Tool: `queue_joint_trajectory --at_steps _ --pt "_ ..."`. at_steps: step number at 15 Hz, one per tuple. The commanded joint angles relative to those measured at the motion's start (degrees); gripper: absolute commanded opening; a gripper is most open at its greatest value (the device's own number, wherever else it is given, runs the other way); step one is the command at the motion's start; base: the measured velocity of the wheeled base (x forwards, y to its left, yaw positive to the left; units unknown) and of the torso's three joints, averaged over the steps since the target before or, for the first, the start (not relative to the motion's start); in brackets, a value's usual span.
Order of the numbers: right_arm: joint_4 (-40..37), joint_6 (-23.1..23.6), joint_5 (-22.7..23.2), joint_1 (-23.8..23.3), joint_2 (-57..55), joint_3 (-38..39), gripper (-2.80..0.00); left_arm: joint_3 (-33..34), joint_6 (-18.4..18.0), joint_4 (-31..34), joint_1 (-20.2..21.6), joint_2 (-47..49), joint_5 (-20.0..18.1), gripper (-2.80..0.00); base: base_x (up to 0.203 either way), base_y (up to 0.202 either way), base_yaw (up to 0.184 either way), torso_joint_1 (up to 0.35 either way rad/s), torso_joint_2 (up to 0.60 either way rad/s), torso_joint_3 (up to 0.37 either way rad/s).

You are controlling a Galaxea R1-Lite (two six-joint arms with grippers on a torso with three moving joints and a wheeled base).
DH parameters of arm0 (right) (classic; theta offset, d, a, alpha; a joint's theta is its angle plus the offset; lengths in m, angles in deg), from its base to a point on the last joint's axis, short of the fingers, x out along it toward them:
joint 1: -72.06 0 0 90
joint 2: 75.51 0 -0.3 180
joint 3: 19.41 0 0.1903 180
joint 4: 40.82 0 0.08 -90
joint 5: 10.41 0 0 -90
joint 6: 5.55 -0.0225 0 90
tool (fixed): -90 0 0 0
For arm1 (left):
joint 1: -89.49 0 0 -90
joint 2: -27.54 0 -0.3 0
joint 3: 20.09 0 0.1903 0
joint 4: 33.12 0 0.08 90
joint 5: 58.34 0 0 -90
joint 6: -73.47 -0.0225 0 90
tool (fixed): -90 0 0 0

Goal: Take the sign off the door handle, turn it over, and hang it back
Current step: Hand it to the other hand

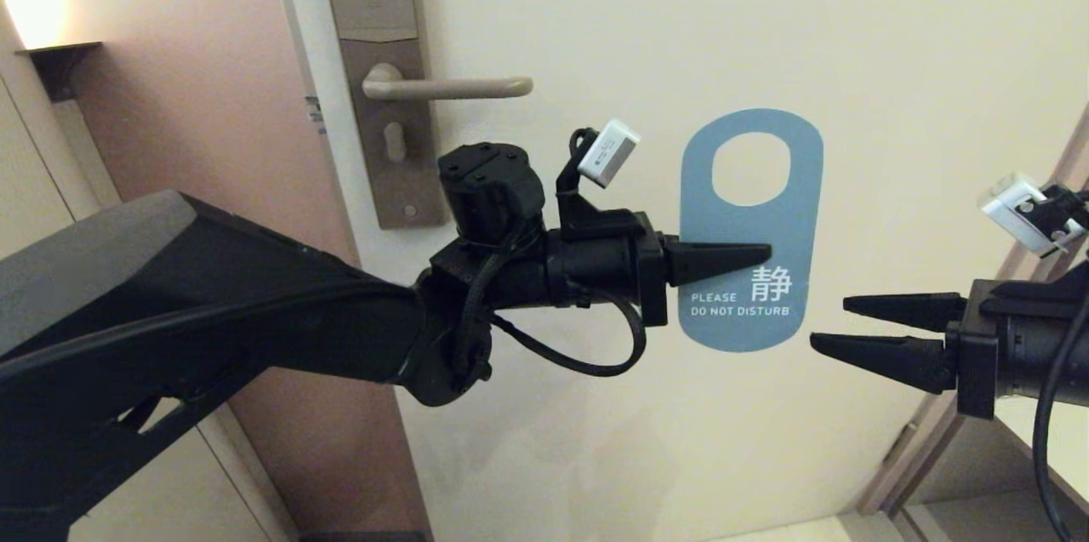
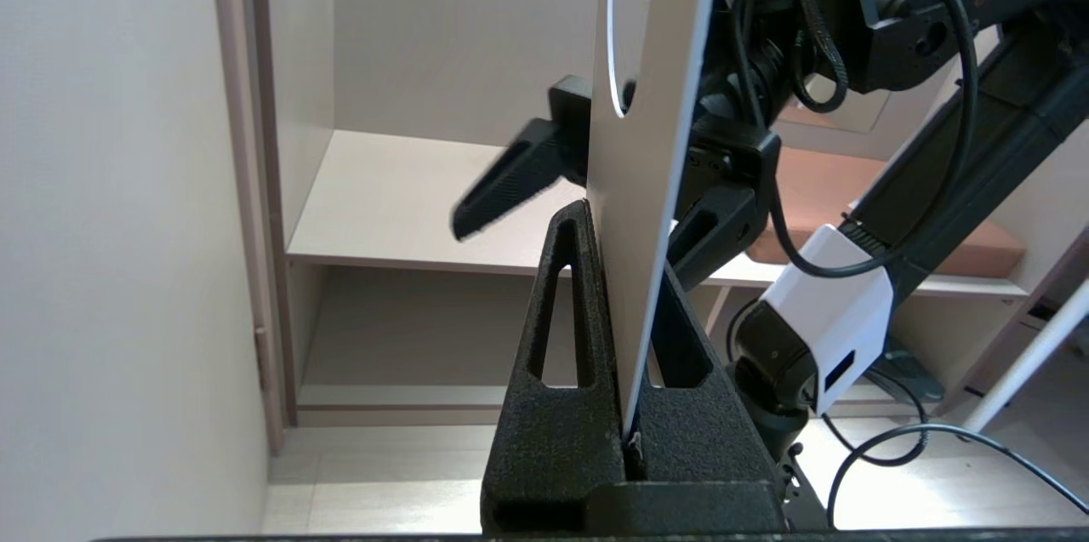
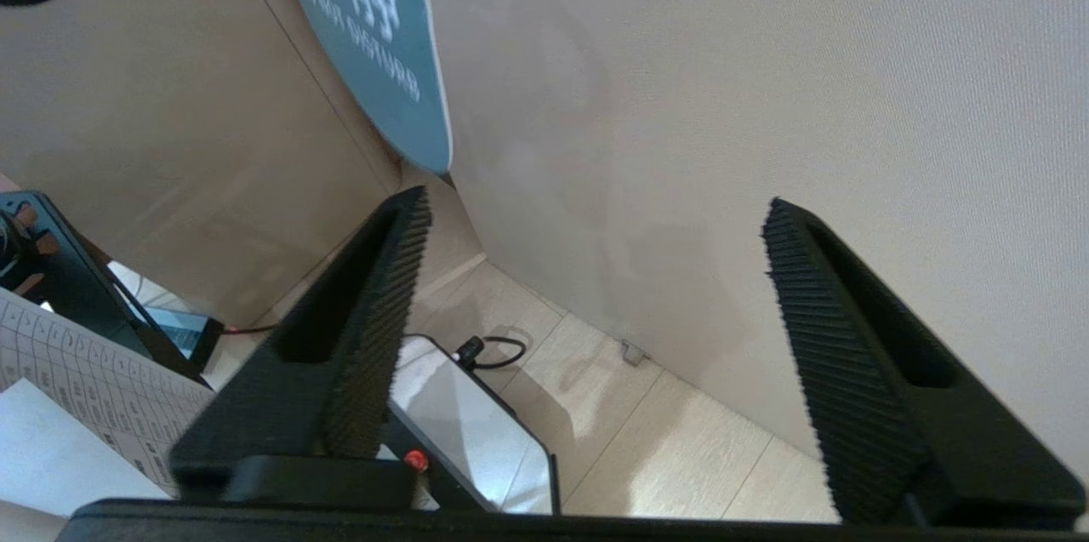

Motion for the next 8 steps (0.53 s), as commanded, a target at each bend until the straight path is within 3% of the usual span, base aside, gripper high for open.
queue_joint_trajectory --at_steps 1,8 --pt "0.93 -0.19 0.22 0.92 -0.76 -0.72 0.00 -0.08 0.18 -0.31 -0.33 0.02 -0.24 -2.80 0.000 0.000 0.000 0.000 0.00 0.000" --pt "9.93 -6.94 0.13 8.46 -2.89 -2.43 0.00 0.07 1.30 -0.92 -0.08 -0.29 -0.15 -2.80 0.000 0.000 0.000 0.000 0.00 0.000"
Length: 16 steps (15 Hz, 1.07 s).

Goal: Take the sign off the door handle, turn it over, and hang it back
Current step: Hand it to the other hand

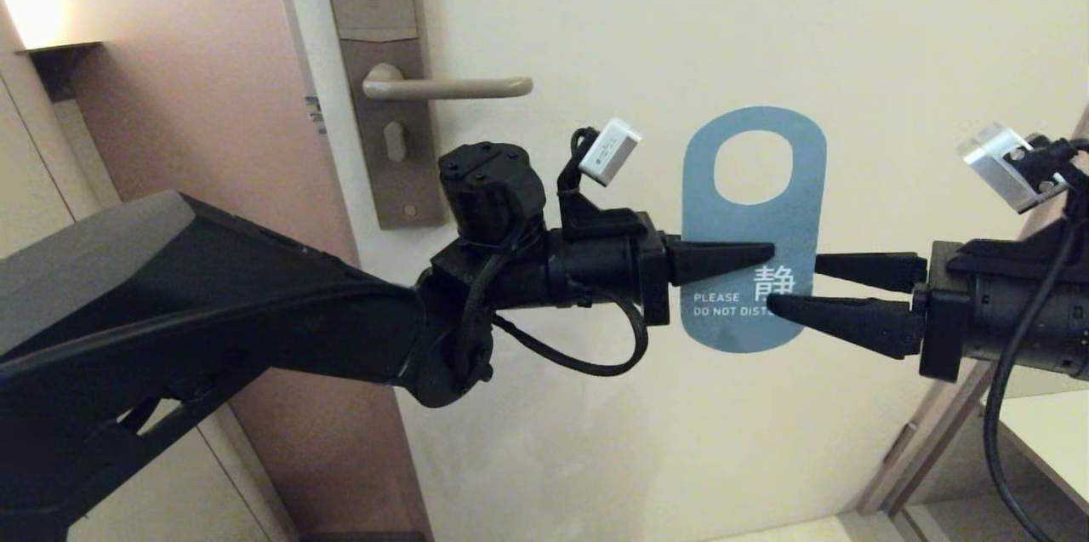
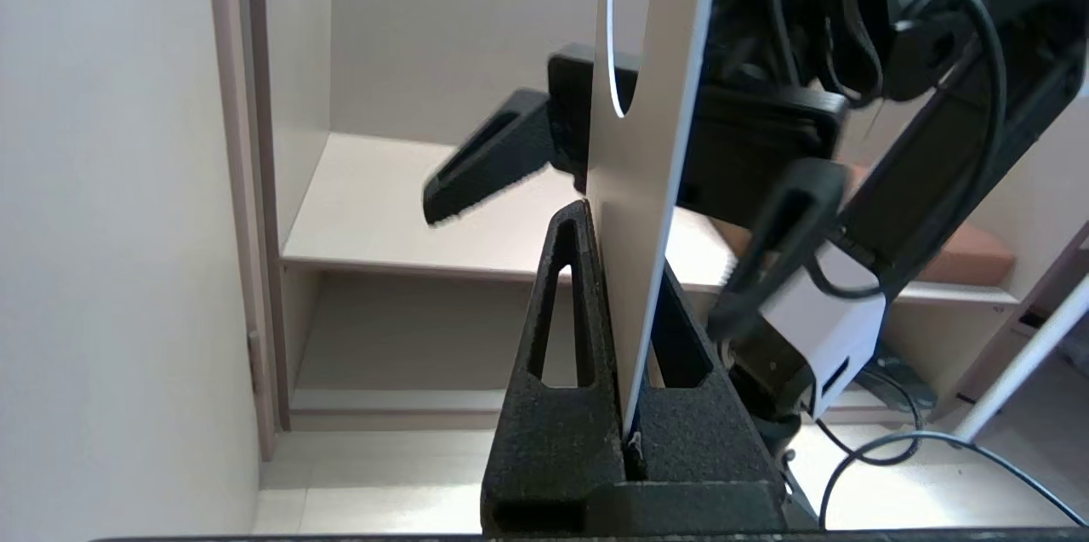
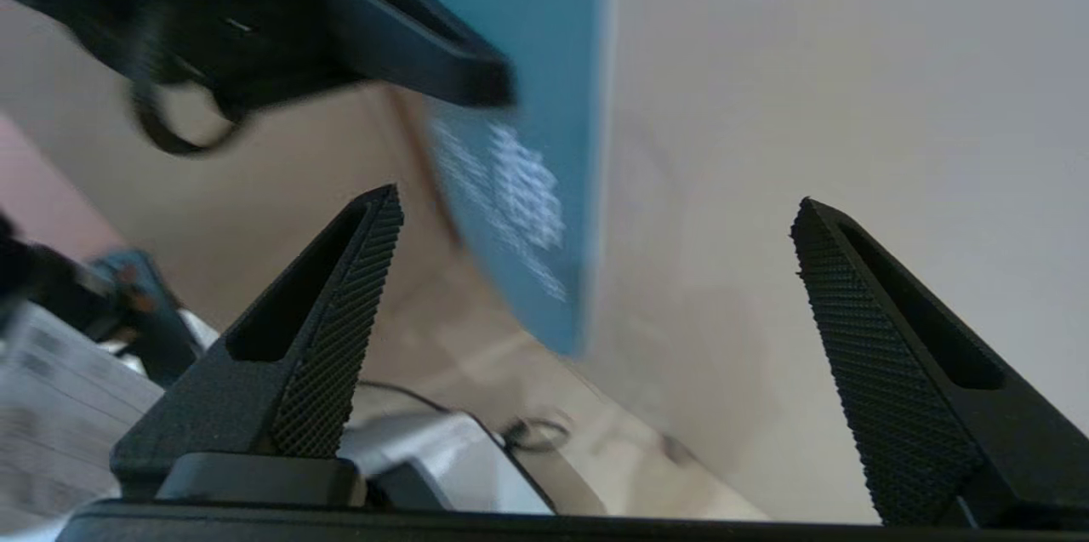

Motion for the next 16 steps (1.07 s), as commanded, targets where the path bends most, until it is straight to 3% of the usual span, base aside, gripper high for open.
queue_joint_trajectory --at_steps 1,6,16 --pt "1.76 -1.26 0.18 1.67 -0.36 0.21 0.00 0.04 0.81 -2.04 0.06 0.11 -0.29 -2.80 0.000 0.000 0.000 0.000 0.00 0.000" --pt "2.97 -2.28 0.09 4.06 -0.28 0.67 0.00 0.20 9.73 -13.56 -0.02 1.36 -0.28 -2.80 0.000 0.000 0.000 0.000 0.00 0.000" --pt "3.99 -2.59 2.64 5.80 3.31 4.43 0.00 3.19 11.25 -15.66 -2.47 0.38 -1.13 -2.80 0.000 0.000 0.000 0.000 0.00 0.000"
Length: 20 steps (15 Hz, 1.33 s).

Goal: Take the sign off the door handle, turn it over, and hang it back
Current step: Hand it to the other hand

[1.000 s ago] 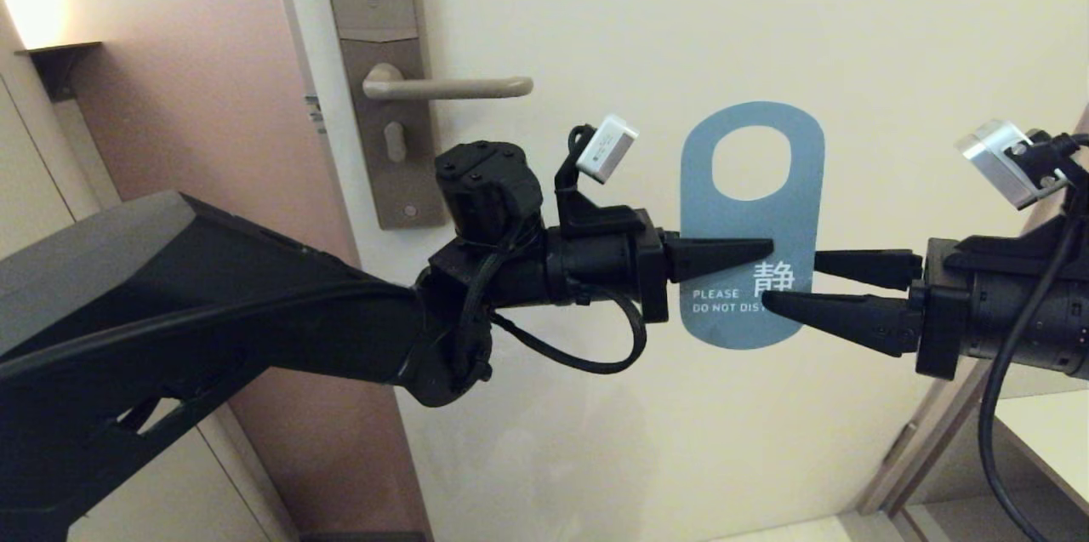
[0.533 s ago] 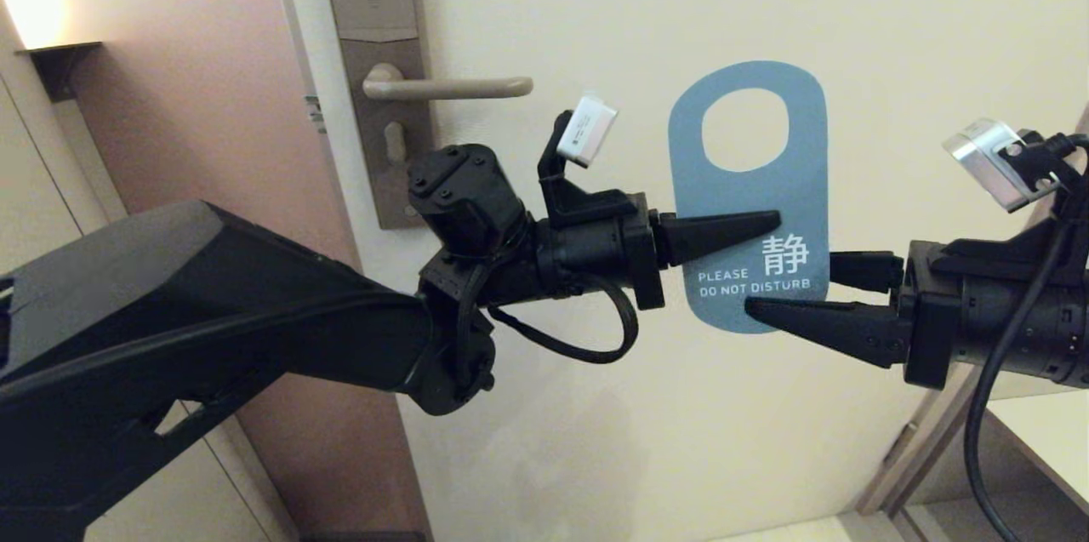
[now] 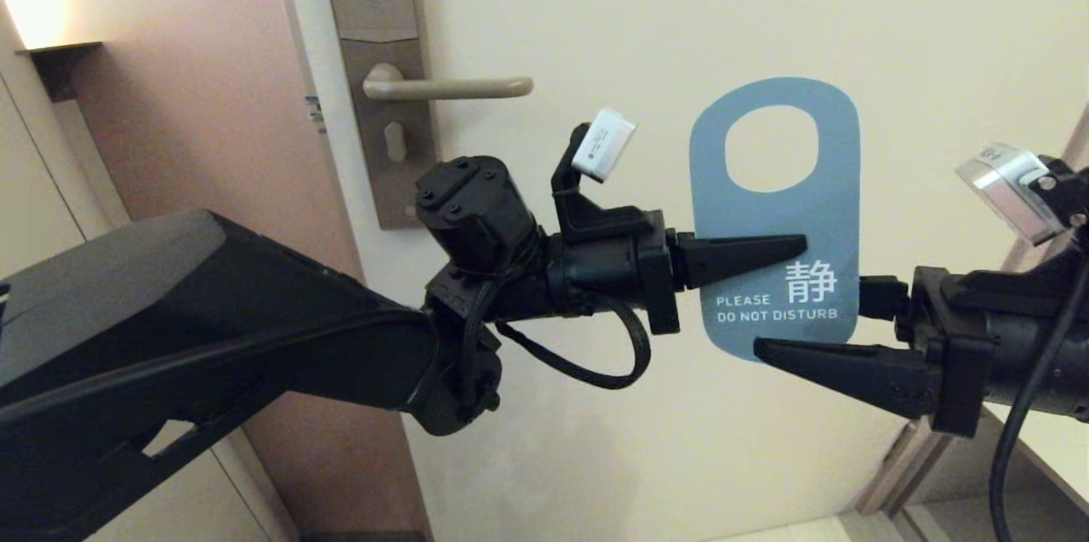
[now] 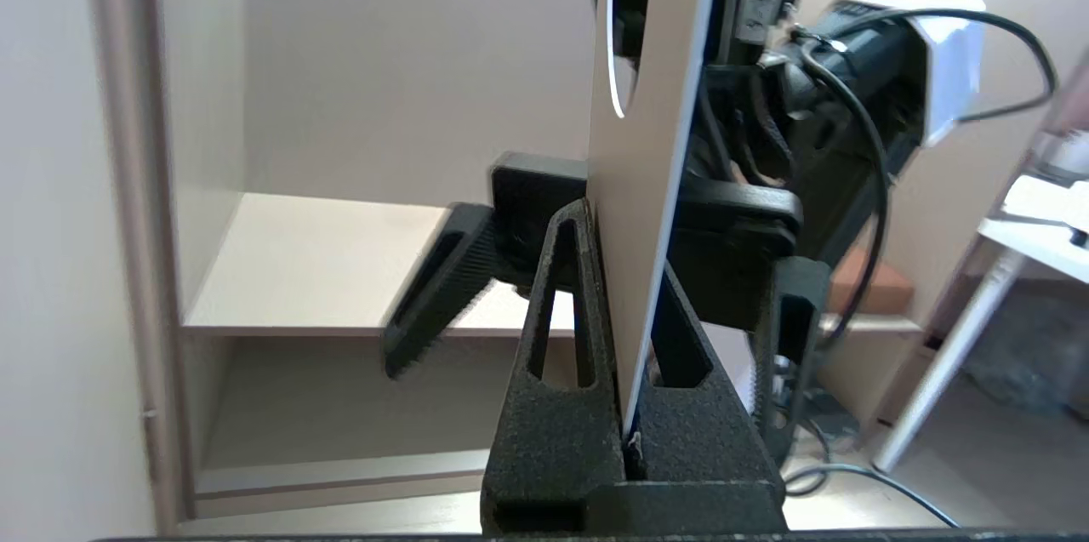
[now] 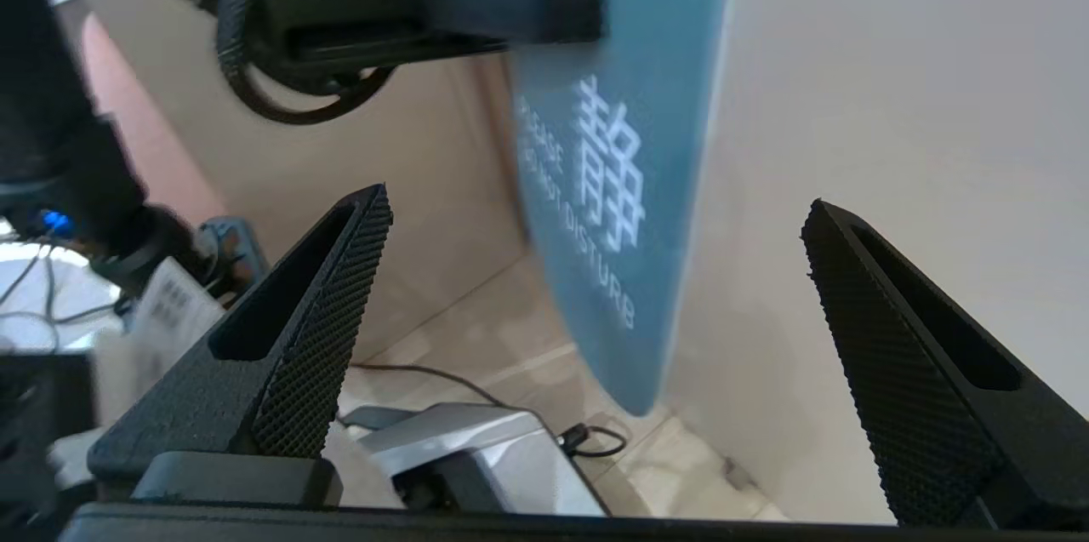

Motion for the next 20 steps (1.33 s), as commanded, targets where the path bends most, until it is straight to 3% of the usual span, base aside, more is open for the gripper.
queue_joint_trajectory --at_steps 1,20 --pt "0.11 -0.10 0.21 0.17 1.08 0.35 0.00 -0.07 0.20 -0.44 -0.35 -0.02 -0.59 -2.80 0.000 0.000 0.000 0.000 0.00 0.000" --pt "0.29 -0.10 0.21 2.20 -0.10 -0.71 0.00 0.02 0.24 -1.12 -0.26 0.78 -0.11 -2.80 0.000 0.000 0.000 0.000 0.00 0.000"
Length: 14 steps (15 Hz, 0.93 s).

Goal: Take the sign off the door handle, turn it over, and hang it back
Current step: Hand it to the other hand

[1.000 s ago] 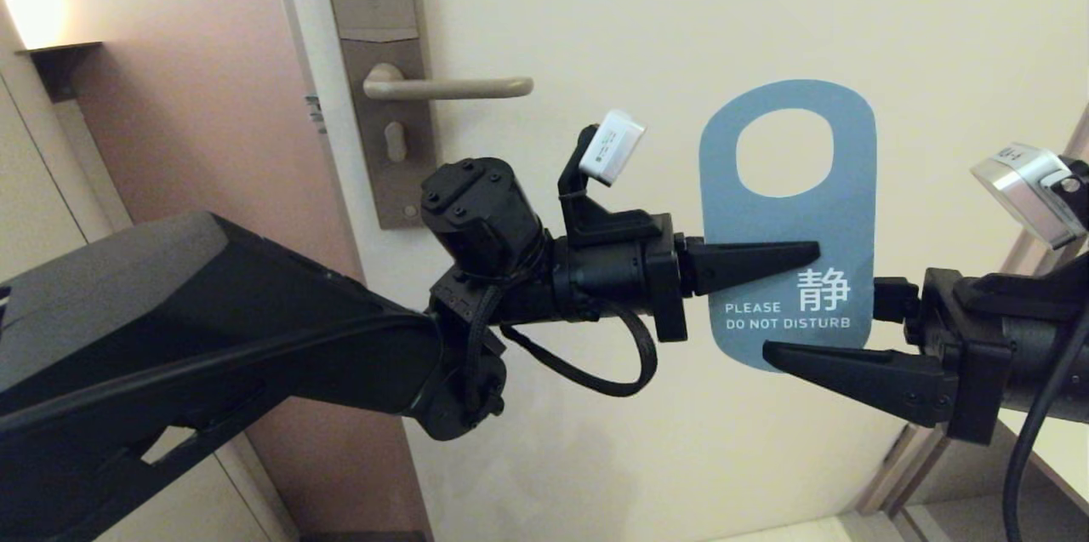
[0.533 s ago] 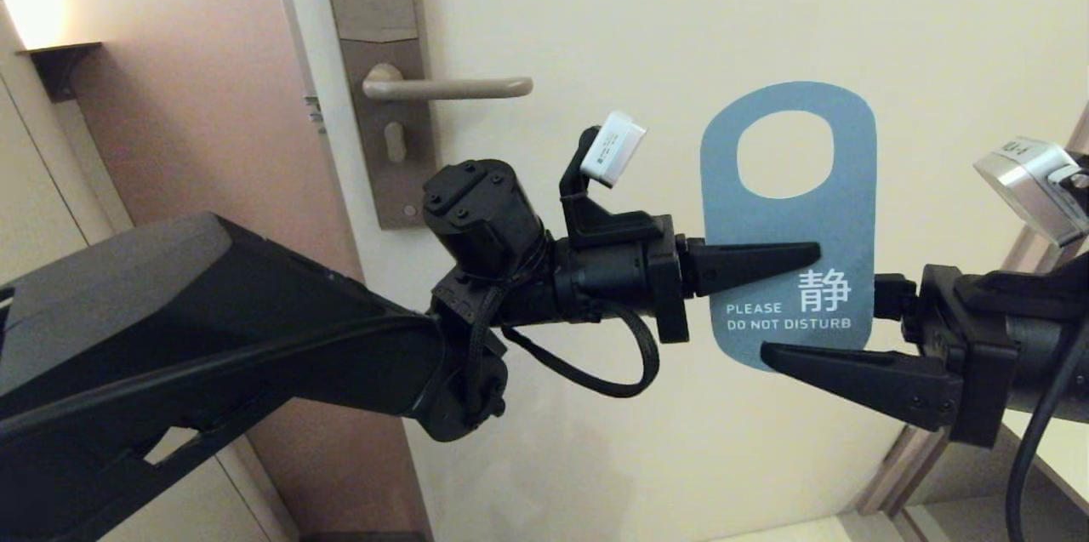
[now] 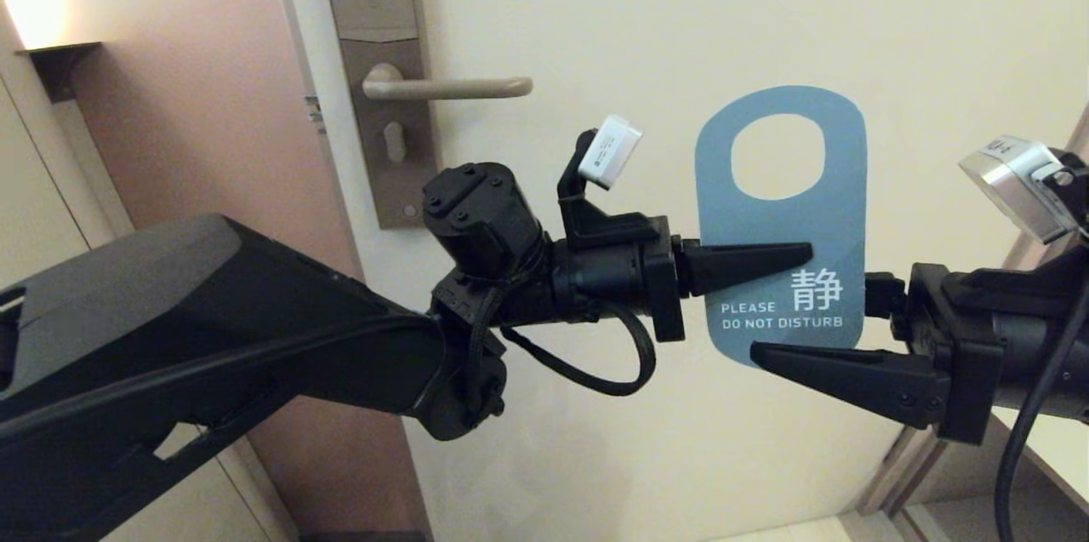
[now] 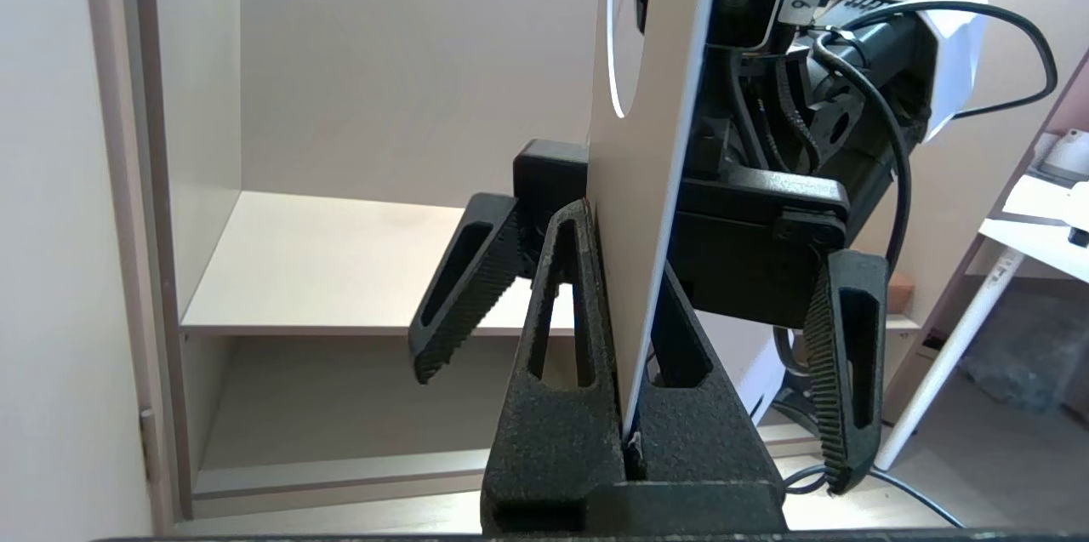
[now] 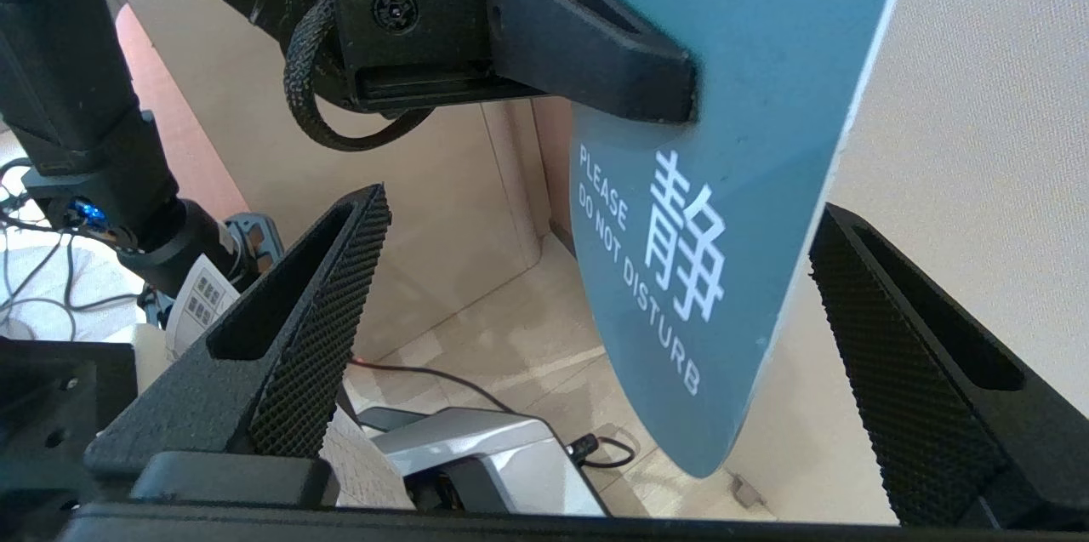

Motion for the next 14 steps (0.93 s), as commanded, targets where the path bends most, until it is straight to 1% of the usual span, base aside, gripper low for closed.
queue_joint_trajectory --at_steps 1,4,5,14 --pt "0.13 -0.05 0.26 0.02 -0.46 -0.01 0.00 0.01 0.25 -0.78 0.05 0.13 -0.27 -2.80 0.000 0.000 0.000 0.000 0.00 0.000" --pt "0.13 -0.05 0.35 0.02 -0.55 -0.01 0.00 0.19 0.28 -1.44 0.22 0.22 -0.27 -2.80 0.000 0.000 0.000 0.000 0.00 0.000" --pt "0.13 -0.05 0.35 0.02 -0.83 -0.01 -2.80 0.36 0.28 -1.52 0.31 0.22 -0.27 -2.80 0.000 0.000 0.000 0.000 0.00 0.000" --pt "0.13 0.22 0.35 1.16 -0.90 -0.10 -2.80 2.38 0.28 -2.75 0.57 -0.13 -0.36 -2.80 0.000 0.000 0.000 0.000 0.00 0.000"
